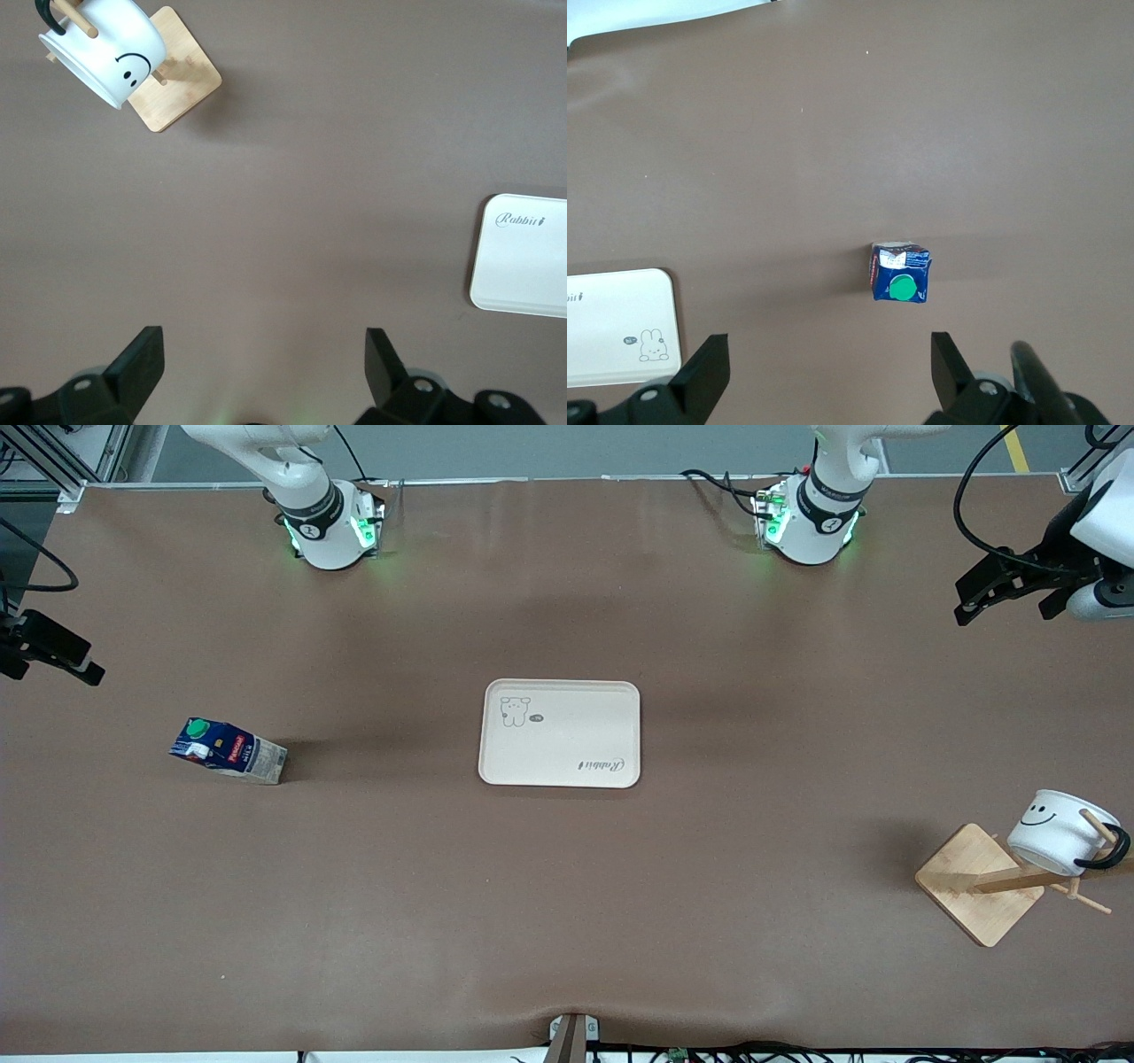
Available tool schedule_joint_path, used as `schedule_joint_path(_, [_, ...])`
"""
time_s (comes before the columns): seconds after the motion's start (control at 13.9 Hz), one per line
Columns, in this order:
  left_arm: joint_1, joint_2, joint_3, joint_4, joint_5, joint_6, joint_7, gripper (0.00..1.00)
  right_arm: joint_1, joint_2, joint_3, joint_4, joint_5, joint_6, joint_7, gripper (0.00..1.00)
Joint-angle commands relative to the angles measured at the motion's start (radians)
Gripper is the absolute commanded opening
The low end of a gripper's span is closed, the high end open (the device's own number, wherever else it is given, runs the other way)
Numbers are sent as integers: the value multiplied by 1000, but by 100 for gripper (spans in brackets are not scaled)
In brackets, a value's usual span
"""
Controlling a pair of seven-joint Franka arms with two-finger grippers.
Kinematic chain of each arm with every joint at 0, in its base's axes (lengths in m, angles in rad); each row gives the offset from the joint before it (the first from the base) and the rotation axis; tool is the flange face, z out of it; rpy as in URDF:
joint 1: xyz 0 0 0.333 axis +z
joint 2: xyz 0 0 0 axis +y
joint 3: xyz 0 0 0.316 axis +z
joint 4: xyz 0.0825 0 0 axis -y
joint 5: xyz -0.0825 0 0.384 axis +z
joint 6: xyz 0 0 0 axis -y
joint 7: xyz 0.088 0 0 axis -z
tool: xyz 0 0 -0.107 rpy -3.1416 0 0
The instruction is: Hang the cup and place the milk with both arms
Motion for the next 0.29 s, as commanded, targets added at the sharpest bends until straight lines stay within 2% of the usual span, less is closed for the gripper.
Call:
schedule_joint_path(0.0, [7,-12,1,6,-9,3,8,100,-19,-12,18,-2,-22,-8,4,100])
schedule_joint_path(0.22, [7,-10,1,14,-7,0,5,100,-15,-12,18,-2,-21,-9,-8,100])
